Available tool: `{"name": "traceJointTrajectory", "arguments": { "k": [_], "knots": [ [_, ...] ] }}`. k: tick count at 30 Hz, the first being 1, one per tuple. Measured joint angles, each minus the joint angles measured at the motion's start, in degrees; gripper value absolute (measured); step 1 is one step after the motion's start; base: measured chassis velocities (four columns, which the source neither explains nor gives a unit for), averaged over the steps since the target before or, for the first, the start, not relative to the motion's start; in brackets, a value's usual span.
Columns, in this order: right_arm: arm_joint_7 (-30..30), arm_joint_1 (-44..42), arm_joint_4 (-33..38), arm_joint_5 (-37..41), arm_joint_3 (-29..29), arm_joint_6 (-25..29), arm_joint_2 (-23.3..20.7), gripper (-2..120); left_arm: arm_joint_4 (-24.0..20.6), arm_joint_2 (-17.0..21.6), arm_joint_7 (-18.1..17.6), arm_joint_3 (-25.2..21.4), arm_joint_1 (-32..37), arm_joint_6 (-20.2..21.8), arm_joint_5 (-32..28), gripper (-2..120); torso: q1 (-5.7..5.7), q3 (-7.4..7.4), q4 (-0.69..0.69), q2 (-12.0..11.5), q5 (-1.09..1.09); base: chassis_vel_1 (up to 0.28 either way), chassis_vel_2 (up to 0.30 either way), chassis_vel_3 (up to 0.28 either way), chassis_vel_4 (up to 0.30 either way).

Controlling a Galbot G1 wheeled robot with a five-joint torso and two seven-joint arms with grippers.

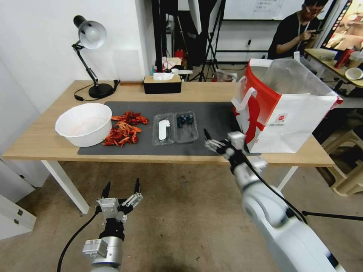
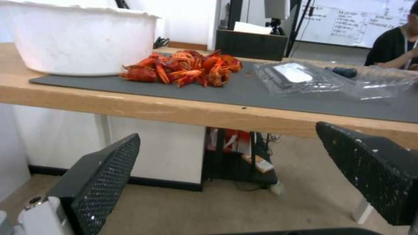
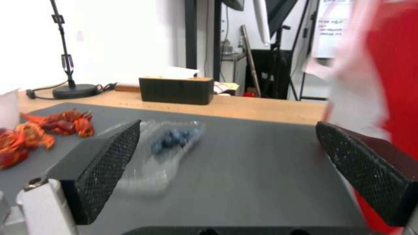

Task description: Close the takeout container lid, then place the container into the takeout bag.

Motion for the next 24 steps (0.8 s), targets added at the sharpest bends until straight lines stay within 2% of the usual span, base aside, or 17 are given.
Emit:
{"name": "traceJointTrajectory", "arguments": {
  "k": [3,4,8,9,12,22,24],
  "knots": [
    [-2.4,-10.6,3.6,-3.3,5.2,8.4,1.7,100,-0.4,0.3,0.4,0.0,0.1,0.0,-0.5,100,0.0,-0.01,0.03,0.0,-0.01,0.0,0.0,0.0,0.0],
    [-2.4,-10.6,3.6,-3.3,5.2,8.4,1.7,100,-0.4,0.3,0.4,0.0,0.1,0.0,-0.5,100,0.0,-0.01,0.03,0.0,-0.01,0.0,0.0,0.0,0.0],
    [-5.3,-24.5,4.8,-8.1,8.7,19.8,5.5,100,-0.7,0.9,0.7,0.3,0.1,0.0,-1.1,100,-0.01,0.0,0.01,0.0,-0.02,0.0,0.0,0.0,0.0],
    [-5.3,-24.5,4.8,-8.1,8.7,19.8,5.5,100,-0.7,0.9,0.7,0.3,0.1,0.0,-1.1,100,-0.01,0.0,0.01,0.0,-0.02,0.0,0.0,0.0,0.0],
    [-6.5,-29.6,2.6,-10.0,8.9,26.0,8.4,100,-0.3,1.3,0.8,0.7,-0.2,0.2,-1.4,100,0.0,0.0,0.02,0.0,-0.02,0.0,0.0,0.0,0.0],
    [-6.8,-30.6,1.0,-11.9,6.9,26.5,12.0,100,-0.2,2.3,0.7,1.4,-0.5,1.2,-2.5,100,0.01,0.0,0.04,0.0,-0.02,0.0,0.0,0.0,0.0],
    [-6.9,-30.7,1.0,-12.2,6.7,26.3,12.4,100,-1.5,2.7,-0.3,2.0,-0.6,2.9,-4.2,100,0.01,0.01,0.04,0.0,-0.02,0.0,0.0,0.0,0.0]
  ]
}}
